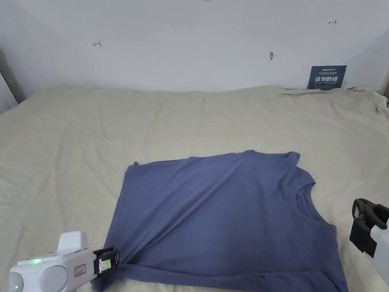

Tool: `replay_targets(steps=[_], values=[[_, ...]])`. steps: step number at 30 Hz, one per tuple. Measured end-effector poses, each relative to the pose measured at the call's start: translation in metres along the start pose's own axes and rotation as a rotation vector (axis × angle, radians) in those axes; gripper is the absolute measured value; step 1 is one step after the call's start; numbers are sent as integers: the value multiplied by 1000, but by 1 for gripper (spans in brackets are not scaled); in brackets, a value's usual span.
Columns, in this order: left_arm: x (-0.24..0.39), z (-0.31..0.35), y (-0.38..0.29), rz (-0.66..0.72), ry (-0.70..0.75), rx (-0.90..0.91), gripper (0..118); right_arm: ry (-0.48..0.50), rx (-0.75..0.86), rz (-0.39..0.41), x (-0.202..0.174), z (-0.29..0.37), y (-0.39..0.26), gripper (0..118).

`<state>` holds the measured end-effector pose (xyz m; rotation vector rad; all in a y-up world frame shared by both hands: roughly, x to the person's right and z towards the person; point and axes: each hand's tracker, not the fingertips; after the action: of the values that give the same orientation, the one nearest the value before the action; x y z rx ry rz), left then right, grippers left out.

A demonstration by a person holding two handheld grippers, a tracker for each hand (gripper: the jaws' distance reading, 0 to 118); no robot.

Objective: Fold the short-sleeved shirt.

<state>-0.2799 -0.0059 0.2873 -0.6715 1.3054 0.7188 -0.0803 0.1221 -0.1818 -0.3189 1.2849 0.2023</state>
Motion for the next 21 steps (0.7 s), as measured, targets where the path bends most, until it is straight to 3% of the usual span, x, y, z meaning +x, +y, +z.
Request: replay_targets(steps=[9, 11, 12, 14, 15, 19, 21], values=[[-9, -35, -21, 8, 58, -92, 80, -2, -64, -16, 6, -7, -15, 1], [-8, -37, -20, 7, 35, -83, 61, -4, -80, -20, 6, -8, -19, 1], [-8, -38, -20, 14, 7, -80, 38, -6, -88, -22, 7, -8, -21, 1], [-3, -36, -18, 48, -51, -94, 9, -11, -112, -29, 11, -10, -25, 1], [-2, -38, -18, 50, -49, -95, 3, -13, -132, -36, 15, -12, -29, 1], [-2, -37, -16, 35, -39, -90, 0, -23, -240, -85, 30, -23, -49, 2], [-9, -39, -11, 50, -51, -72, 0, -30, -303, -112, 37, -31, -60, 9]])
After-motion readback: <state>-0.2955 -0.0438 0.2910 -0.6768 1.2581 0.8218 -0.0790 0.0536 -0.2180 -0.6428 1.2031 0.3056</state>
